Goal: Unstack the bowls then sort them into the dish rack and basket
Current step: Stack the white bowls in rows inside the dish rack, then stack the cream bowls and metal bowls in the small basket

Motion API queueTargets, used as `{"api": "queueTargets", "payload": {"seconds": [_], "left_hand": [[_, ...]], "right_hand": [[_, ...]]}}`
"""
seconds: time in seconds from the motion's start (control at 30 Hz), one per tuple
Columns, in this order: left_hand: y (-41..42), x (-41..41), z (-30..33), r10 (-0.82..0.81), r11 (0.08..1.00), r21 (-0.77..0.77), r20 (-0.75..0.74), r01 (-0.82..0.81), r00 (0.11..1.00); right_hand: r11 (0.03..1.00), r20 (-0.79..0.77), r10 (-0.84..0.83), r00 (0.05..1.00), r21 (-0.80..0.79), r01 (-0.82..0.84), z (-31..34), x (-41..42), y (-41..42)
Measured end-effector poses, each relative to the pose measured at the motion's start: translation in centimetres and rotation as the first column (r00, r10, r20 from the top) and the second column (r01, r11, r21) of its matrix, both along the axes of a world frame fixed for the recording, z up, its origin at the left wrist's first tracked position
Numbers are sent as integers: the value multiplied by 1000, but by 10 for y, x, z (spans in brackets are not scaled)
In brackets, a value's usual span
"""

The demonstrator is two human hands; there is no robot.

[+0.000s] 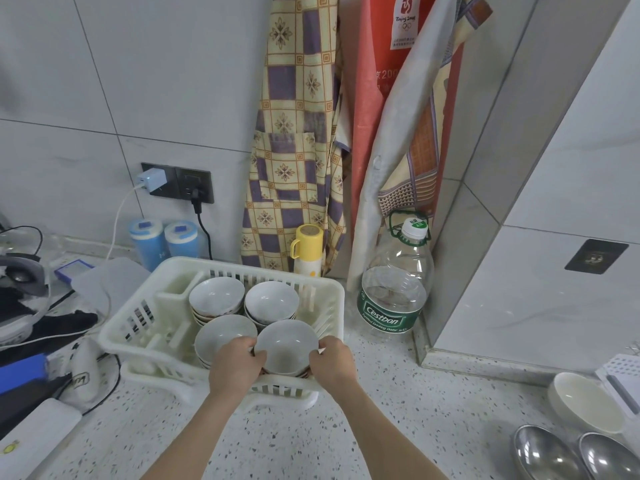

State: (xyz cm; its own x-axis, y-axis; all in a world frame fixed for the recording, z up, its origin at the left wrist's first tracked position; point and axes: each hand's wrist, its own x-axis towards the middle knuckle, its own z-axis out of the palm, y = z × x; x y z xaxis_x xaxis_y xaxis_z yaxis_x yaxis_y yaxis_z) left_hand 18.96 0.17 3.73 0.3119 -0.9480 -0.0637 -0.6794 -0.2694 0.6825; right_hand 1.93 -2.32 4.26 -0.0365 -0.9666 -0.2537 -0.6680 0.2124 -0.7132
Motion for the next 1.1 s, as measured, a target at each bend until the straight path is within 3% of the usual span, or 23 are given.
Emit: {"api": "queueTargets", "payload": {"seconds": [0.33,0.47,0.53,0.63,0.8,0.97,1.1], "left_hand": [[0,1,-8,-5,1000,3,42,4,999],[11,1,-2,53,999,4,15,-53,998],[17,-1,0,92,996,-18,-8,-92,996],[28,-16,11,82,986,-131,-184,-107,980],[43,-84,19,-135,969,-242,-366,46,921],[57,-168,9,-254,962,-199,-411,186,876],[70,-250,-9,-281,959,-160,-421,235,862]], "right_hand": [[999,-2,28,1000,-18,-28,-2,-3,-2],[999,159,-31,987,-40,38,0,-7,5],[996,338,-77,938,-20,89,4,-14,15],[988,560,-151,814,49,149,5,-35,35],[948,662,-290,691,102,300,-1,-98,74],[866,727,-426,538,155,476,1,-177,93],[834,745,-438,503,129,537,6,-246,95]]}}
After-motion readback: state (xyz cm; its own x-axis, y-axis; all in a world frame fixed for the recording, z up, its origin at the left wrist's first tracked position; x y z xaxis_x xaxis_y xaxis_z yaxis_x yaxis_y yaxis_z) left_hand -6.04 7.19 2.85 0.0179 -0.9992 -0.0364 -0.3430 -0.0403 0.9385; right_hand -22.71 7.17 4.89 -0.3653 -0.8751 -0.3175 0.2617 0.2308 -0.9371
